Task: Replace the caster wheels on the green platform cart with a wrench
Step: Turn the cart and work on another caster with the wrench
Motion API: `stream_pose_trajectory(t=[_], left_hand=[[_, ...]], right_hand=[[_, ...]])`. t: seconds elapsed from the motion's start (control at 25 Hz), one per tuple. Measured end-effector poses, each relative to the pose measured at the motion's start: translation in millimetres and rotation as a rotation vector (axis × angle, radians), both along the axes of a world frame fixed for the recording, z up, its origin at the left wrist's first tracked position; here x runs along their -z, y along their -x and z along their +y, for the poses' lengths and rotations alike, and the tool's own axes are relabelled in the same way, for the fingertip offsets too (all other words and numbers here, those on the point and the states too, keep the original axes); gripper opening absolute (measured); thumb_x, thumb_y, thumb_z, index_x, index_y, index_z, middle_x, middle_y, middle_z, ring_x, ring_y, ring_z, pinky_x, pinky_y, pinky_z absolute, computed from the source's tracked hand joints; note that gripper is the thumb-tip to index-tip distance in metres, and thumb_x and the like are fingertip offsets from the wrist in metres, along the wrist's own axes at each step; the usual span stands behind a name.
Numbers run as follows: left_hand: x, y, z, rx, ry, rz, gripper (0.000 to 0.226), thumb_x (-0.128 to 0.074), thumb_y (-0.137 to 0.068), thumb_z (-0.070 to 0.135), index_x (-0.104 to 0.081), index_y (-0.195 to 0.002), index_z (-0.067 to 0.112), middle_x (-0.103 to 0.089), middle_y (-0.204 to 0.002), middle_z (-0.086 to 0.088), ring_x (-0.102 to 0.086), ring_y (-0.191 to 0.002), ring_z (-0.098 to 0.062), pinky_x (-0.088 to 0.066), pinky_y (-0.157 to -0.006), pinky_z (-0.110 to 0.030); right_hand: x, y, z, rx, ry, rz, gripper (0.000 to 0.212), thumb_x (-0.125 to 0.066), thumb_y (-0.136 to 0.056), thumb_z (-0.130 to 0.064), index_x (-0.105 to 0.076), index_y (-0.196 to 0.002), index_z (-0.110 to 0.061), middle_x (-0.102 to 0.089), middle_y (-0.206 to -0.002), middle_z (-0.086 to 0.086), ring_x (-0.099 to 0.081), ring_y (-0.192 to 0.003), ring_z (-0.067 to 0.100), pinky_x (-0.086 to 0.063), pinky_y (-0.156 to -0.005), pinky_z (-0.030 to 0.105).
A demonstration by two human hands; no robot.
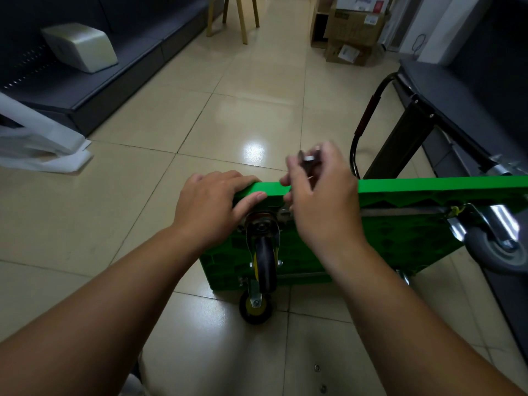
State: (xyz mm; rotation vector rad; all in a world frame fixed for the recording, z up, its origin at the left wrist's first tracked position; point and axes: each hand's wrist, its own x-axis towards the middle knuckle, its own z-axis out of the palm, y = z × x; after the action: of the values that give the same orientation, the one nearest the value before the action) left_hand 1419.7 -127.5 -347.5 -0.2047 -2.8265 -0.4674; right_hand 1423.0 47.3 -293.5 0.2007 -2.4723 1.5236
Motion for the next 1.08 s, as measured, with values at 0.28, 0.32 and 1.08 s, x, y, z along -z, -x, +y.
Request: stream_pose_trajectory(t=[0.28, 0.32, 1.08], left_hand=[[-5.0, -2.3, 3.3, -0.036, -0.041, -0.016, 0.026, -0.045, -0.092, 0.042, -0.068, -0.099, 0.030, -0.054, -0.076, 0.017, -0.056, -0.081, -0.021, -0.035, -0.078, -0.036], [-4.0, -3.2, 2.6, -0.023, -0.052, -0.010, 0.029, -0.047, -0.094, 0.045, -0.069, -0.108, 0.031, -0.061, -0.084, 0.014, -0.057, -0.084, -0.020, -0.036, -0.079, -0.036], [-2.0, -1.1, 1.6, -0.011, -0.040, -0.008, 0.046, -0.044, -0.099, 0.060, -0.064, -0.131, 0.034, -0.070, -0.115, 0.009, -0.061, -0.100, -0.019, -0.036, -0.084, -0.036]], right_hand=[[-9.8, -23.0, -11.8, -0.293, -0.237, 0.126, 0.014, -0.057, -0.099, -0.020, -0.046, -0.094, -0.013, -0.062, -0.074, 0.002, -0.059, -0.065, 0.023, -0.049, -0.057, 0.040], [-12.0, -26.4, -3.2, -0.305, -0.059, 0.068, 0.011, -0.058, -0.100, -0.019, -0.051, -0.095, -0.012, -0.068, -0.078, 0.005, -0.064, -0.067, 0.023, -0.053, -0.059, 0.038], [53.5, -29.9, 98.6, -0.032, 0.420, -0.155, 0.014, -0.076, -0.083, 0.000, -0.076, -0.096, -0.003, -0.077, -0.090, 0.009, -0.076, -0.087, 0.024, -0.060, -0.080, 0.028]])
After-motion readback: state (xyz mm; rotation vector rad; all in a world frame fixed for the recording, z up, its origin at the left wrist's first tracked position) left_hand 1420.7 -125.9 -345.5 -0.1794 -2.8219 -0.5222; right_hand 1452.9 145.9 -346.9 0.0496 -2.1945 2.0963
